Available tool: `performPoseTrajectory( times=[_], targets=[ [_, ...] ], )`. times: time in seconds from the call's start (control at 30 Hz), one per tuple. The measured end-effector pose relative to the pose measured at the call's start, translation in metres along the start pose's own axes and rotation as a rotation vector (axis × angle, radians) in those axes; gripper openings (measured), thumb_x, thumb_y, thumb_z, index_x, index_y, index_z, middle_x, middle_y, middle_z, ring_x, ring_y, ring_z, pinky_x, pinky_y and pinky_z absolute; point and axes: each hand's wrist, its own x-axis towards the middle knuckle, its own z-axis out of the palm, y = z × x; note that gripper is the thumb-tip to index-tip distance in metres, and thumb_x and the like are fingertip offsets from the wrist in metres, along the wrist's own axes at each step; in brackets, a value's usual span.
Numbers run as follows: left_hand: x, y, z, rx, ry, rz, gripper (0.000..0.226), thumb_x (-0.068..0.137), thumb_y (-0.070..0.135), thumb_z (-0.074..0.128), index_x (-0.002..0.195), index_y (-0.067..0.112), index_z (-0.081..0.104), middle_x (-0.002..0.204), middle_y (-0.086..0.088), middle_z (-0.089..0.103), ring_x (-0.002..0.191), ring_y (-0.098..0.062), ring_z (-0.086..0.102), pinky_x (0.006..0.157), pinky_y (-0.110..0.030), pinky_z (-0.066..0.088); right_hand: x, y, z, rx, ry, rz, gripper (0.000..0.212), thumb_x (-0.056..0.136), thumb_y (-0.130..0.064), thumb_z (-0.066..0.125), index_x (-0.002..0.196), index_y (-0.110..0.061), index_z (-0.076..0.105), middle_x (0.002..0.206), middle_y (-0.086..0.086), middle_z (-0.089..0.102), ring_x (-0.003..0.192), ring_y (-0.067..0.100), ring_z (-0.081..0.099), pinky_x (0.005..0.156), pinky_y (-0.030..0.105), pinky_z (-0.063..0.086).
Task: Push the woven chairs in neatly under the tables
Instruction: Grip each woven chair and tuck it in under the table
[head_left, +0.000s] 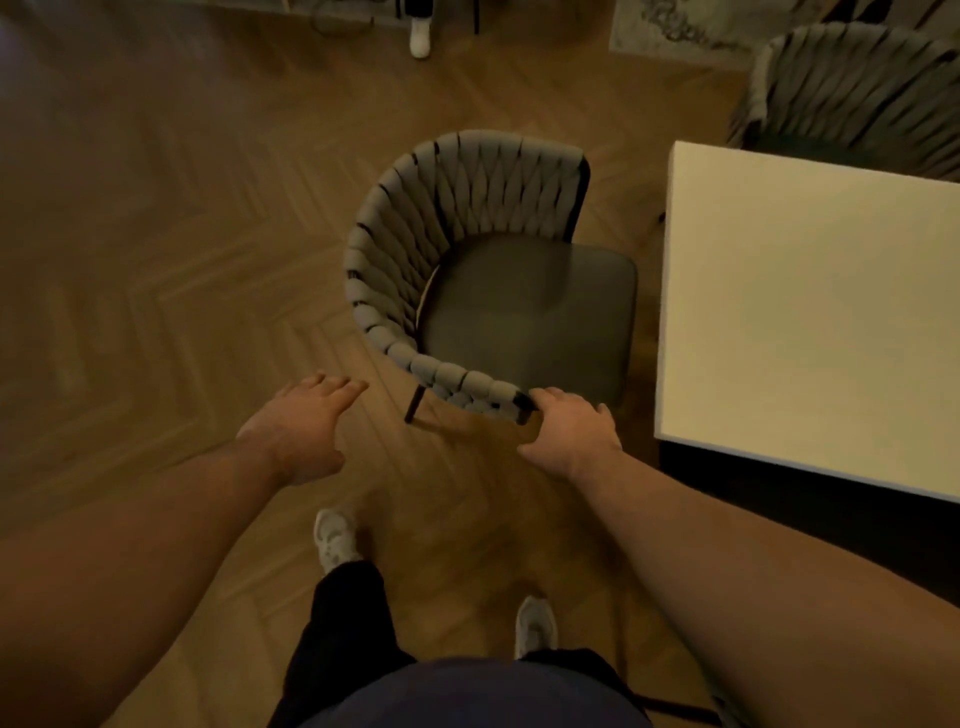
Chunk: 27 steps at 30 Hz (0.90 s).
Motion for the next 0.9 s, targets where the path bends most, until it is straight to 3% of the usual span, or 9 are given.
performPoseTrajectory(
  times=[0.2, 0.37, 0.6, 0.7, 0.9],
  targets=[
    [0.120, -0.084, -0.077, 0.153, -0.010, 0.187, 0.108, 0.090, 0.036, 0.074, 0.170, 0.030, 0.004, 0.178, 0.000, 0.011, 0.163, -0.027, 0.012, 0.130, -0.041, 0.021, 0.083, -0.067, -0.023, 0.143, 0.024, 0.201, 0.089, 0.096, -0.047, 0.073, 0.170, -0.031, 0.027, 0.175, -0.001, 0.030, 0.161, 0.026, 0.026, 0.131, 0.062, 0.012],
    [0.214, -0.125, -0.139, 0.421, -0.035, 0.358, 0.105, 0.092, 0.032, 0.071, 0.170, 0.029, 0.002, 0.178, -0.001, 0.007, 0.163, -0.027, 0.008, 0.131, -0.043, 0.018, 0.125, -0.111, -0.026, 0.275, 0.043, 0.331, 0.088, 0.095, -0.044, 0.071, 0.170, -0.027, 0.027, 0.173, -0.001, 0.032, 0.159, 0.026, 0.029, 0.130, 0.060, 0.015],
    [0.328, -0.104, -0.203, 0.553, -0.071, 0.561, 0.102, 0.094, 0.028, 0.070, 0.170, 0.030, 0.002, 0.178, 0.002, 0.005, 0.164, -0.026, 0.001, 0.132, -0.044, 0.014, 0.184, -0.101, -0.023, 0.392, 0.000, 0.418, 0.098, 0.090, -0.059, 0.070, 0.170, -0.029, 0.023, 0.175, -0.003, 0.028, 0.159, 0.025, 0.027, 0.130, 0.062, 0.014],
    [0.372, -0.096, -0.222, 0.578, -0.072, 0.642, 0.098, 0.095, 0.025, 0.065, 0.170, 0.031, 0.002, 0.178, 0.002, 0.004, 0.164, -0.025, -0.003, 0.133, -0.045, 0.010, 0.207, -0.081, -0.036, 0.413, -0.008, 0.553, 0.099, 0.090, -0.060, 0.071, 0.171, -0.029, 0.023, 0.176, -0.002, 0.028, 0.159, 0.026, 0.029, 0.129, 0.059, 0.019],
    [0.462, -0.095, -0.249, 0.743, -0.128, 0.827, 0.094, 0.101, 0.054, 0.060, 0.170, 0.033, -0.001, 0.178, 0.004, 0.004, 0.164, -0.026, -0.004, 0.133, -0.044, 0.005, 0.229, -0.097, -0.053, 0.520, 0.097, 0.684, 0.097, 0.092, -0.060, 0.070, 0.171, -0.027, 0.023, 0.175, -0.001, 0.029, 0.160, 0.025, 0.028, 0.129, 0.060, 0.020]
  ],
)
